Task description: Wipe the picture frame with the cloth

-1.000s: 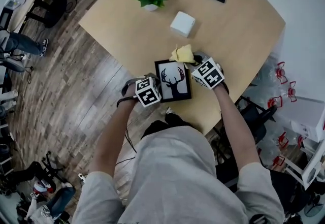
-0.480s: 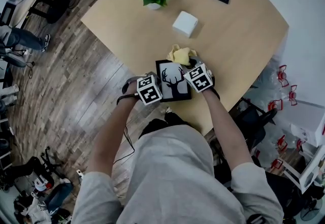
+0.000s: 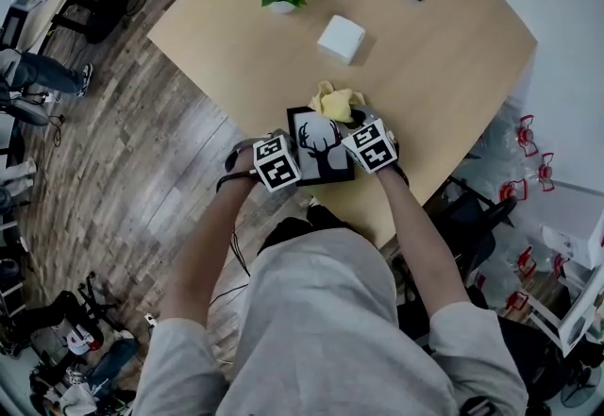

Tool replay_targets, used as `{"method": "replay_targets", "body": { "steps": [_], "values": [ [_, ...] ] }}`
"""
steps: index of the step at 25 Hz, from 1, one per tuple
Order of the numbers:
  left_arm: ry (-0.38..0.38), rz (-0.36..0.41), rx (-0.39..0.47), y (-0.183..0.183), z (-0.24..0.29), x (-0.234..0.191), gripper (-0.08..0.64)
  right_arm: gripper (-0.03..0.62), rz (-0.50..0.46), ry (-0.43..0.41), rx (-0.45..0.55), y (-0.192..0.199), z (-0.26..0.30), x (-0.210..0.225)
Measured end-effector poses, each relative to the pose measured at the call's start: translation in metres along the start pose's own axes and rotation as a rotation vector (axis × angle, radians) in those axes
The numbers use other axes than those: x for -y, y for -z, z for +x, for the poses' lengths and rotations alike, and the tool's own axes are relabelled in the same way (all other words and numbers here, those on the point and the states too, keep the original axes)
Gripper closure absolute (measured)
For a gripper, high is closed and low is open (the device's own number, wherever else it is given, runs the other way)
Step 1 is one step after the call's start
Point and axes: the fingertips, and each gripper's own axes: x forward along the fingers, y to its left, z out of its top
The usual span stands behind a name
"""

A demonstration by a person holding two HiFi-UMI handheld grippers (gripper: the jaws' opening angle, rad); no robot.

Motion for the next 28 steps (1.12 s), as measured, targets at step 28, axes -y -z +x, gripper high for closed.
{"method": "replay_targets", "body": {
  "steps": [28],
  "values": [
    [-0.007,0.014,-0.029,0.001,0.001,-0.001,0.506,0.541,0.124,-0.046,-0.034,0.032,-0.029,-0.028]
  ]
}}
